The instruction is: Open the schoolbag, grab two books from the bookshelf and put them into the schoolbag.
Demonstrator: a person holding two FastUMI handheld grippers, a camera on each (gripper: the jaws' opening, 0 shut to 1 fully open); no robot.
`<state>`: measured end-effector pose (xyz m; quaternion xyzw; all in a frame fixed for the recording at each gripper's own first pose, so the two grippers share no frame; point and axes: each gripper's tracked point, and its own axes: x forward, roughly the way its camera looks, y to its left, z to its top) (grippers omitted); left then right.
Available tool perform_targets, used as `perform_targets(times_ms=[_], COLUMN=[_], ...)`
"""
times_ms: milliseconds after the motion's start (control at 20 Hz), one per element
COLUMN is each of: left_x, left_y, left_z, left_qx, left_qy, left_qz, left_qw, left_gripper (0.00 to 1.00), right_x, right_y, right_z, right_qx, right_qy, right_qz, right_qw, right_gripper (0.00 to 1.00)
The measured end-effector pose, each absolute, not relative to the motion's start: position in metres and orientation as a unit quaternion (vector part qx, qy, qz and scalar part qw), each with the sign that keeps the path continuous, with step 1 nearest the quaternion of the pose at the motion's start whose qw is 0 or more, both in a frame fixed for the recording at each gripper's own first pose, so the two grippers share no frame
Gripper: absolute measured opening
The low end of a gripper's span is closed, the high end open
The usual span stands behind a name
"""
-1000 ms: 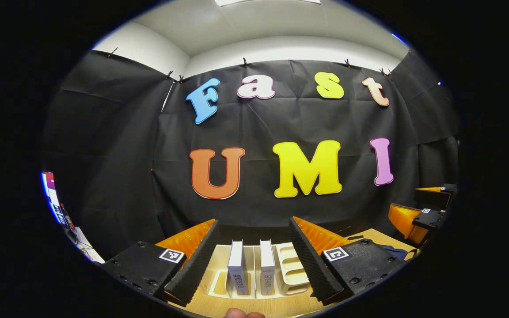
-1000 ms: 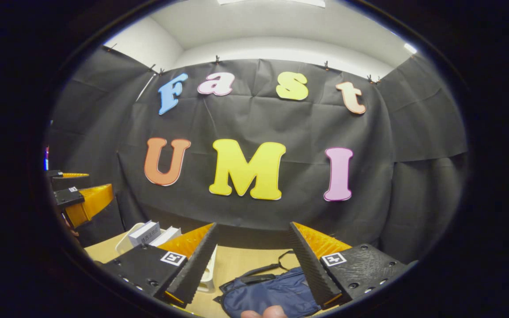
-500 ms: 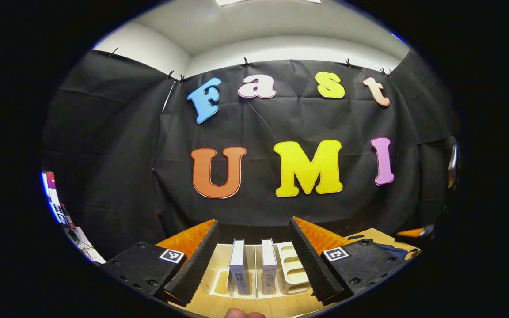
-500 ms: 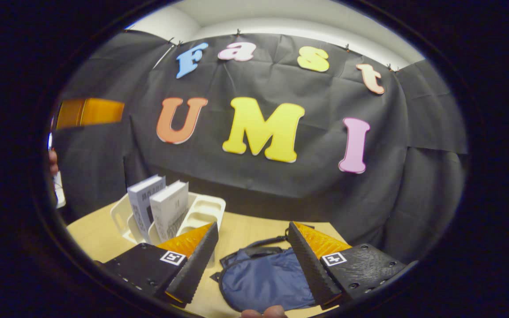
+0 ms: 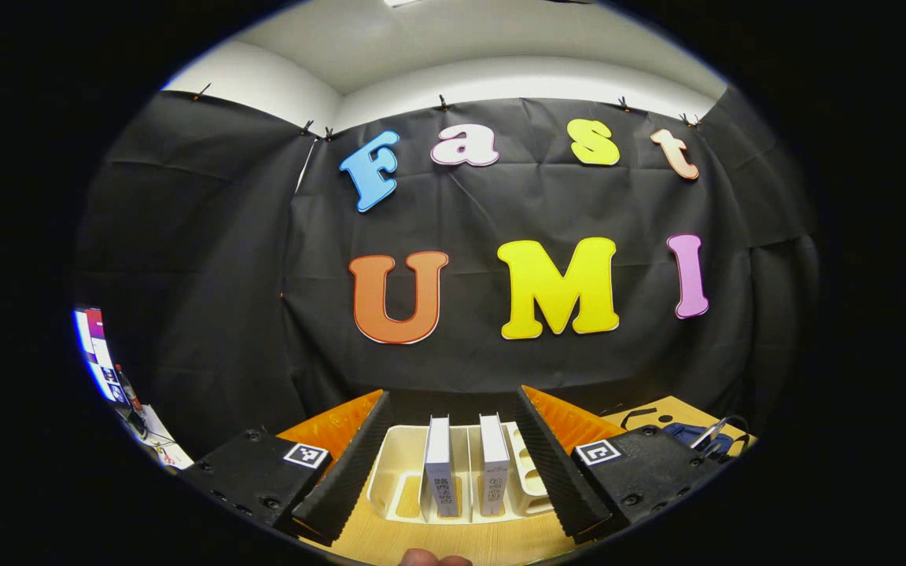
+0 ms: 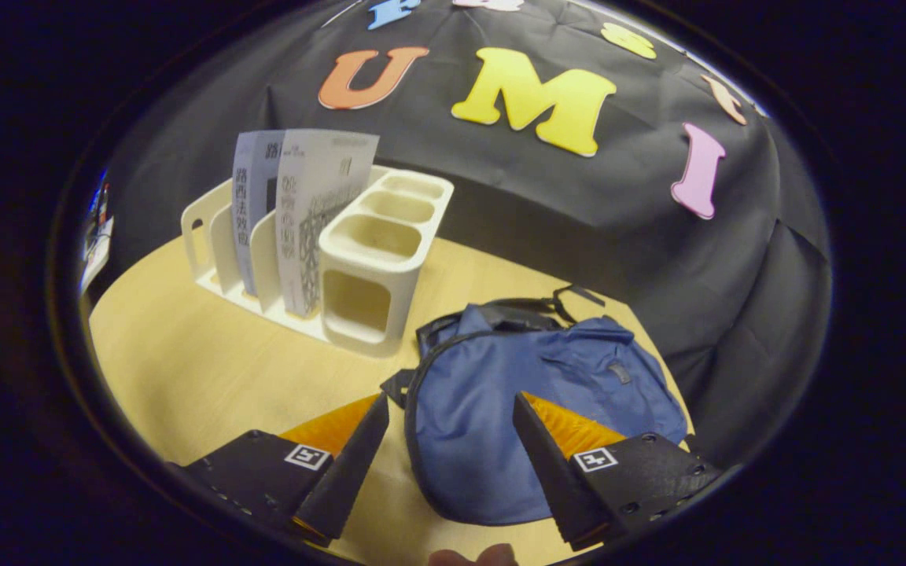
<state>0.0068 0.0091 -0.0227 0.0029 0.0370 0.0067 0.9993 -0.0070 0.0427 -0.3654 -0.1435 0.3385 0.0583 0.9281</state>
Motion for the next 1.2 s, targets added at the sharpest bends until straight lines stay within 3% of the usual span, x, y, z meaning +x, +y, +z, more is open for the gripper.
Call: perform_targets(times_ms=[200, 600, 850, 1000, 1100, 1200], left_x=[0.005, 0.006, 0.008, 0.008, 0.008, 0.008], left_y=[0.016, 0.017, 0.01, 0.008, 0.005, 0.004], left_z=[-0.023, -0.032, -0.034, -0.036, -0.038, -0.04], left_qx=[0.009, 0.012, 0.016, 0.021, 0.022, 0.022], left_qy=[0.041, 0.055, 0.062, 0.065, 0.067, 0.069], left_qz=[0.013, 0.014, 0.007, 0.006, 0.003, 0.001], left_qw=[0.999, 0.998, 0.998, 0.998, 0.997, 0.997], left_gripper=[0.98, 0.98, 0.98, 0.98, 0.98, 0.98], right_x=[-0.008, -0.003, 0.001, 0.002, 0.002, 0.001], right_y=[0.032, 0.009, 0.003, 0.004, 0.009, 0.015], right_z=[-0.399, -0.41, -0.415, -0.416, -0.422, -0.425], right_qx=[-0.176, -0.22, -0.232, -0.217, -0.193, -0.177], right_qy=[0.363, 0.349, 0.334, 0.327, 0.343, 0.357], right_qz=[0.035, -0.026, -0.036, -0.029, -0.005, 0.015], right_qw=[0.914, 0.911, 0.913, 0.919, 0.919, 0.917], right_gripper=[0.96, 0.96, 0.94, 0.99, 0.93, 0.71])
